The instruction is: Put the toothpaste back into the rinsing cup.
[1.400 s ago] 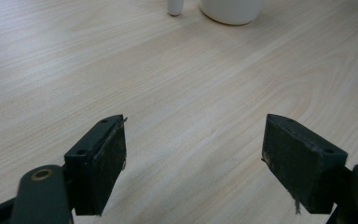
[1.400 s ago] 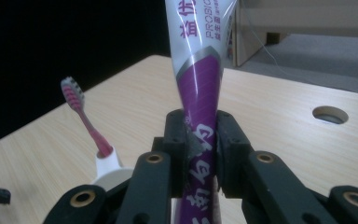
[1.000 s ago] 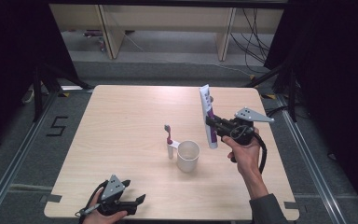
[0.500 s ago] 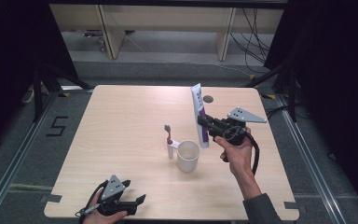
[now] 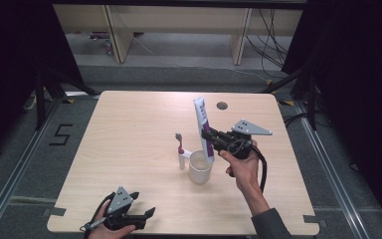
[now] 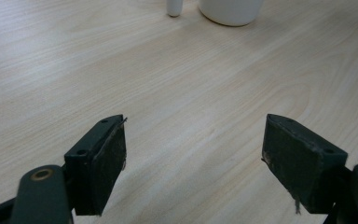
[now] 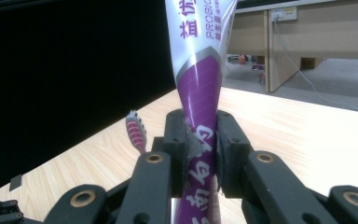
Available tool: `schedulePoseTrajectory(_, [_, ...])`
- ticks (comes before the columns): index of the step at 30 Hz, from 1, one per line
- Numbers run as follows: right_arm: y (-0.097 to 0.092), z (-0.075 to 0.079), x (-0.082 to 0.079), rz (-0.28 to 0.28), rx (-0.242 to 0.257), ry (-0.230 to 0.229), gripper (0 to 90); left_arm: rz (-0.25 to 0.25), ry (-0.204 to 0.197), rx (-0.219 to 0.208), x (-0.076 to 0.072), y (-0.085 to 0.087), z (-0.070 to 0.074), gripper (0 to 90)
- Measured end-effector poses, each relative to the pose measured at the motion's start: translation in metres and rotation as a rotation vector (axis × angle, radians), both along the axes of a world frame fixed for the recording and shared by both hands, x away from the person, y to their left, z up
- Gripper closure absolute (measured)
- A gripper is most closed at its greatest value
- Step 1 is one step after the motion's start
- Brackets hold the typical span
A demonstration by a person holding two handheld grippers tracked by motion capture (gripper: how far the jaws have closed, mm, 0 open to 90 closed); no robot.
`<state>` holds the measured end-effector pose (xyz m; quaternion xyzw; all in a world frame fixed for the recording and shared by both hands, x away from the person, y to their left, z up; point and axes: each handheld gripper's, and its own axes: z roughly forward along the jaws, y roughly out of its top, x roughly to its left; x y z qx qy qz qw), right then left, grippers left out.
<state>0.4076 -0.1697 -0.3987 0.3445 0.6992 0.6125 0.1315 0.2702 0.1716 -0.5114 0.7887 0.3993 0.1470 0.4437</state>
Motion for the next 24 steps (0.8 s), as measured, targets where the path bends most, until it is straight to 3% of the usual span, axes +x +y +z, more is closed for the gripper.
schedulePoseTrajectory(2, [0.001, -0.002, -0.002, 0.001, 0.002, 0.016, 77.3, -0.008, 0.000, 0.005, 0.000, 0.000, 0.000, 21.3])
schedulePoseTrajectory(5, [0.003, -0.005, -0.002, 0.013, -0.011, 0.004, 77.3, -0.011, 0.001, 0.007, 0.000, 0.000, 0.000, 21.4])
schedulePoseTrajectory(7, [0.005, -0.007, -0.002, 0.011, 0.008, 0.011, 77.3, -0.009, -0.001, 0.002, 0.001, 0.000, 0.000, 21.3])
schedulePoseTrajectory(9, [0.005, -0.009, -0.002, 0.012, -0.022, 0.004, 77.3, -0.003, 0.000, 0.001, 0.000, 0.000, 0.000, 21.4])
schedulePoseTrajectory(13, [0.008, -0.014, -0.002, 0.019, -0.005, 0.008, 77.3, -0.012, 0.000, 0.003, 0.000, 0.000, -0.001, 21.3])
schedulePoseTrajectory(14, [0.008, -0.015, -0.002, 0.014, -0.025, 0.003, 77.3, -0.014, 0.000, 0.005, 0.000, 0.000, -0.001, 21.4])
schedulePoseTrajectory(17, [0.010, -0.019, -0.002, 0.021, -0.006, 0.018, 77.3, -0.013, -0.001, 0.004, 0.000, 0.000, 0.000, 21.4])
schedulePoseTrajectory(23, [0.011, -0.026, -0.002, 0.026, -0.034, 0.014, 77.3, -0.011, -0.001, 0.006, 0.000, 0.001, 0.000, 21.4])
schedulePoseTrajectory(24, [0.011, -0.028, -0.003, 0.029, -0.016, 0.017, 77.3, -0.011, -0.001, 0.007, 0.000, 0.001, 0.000, 21.4])
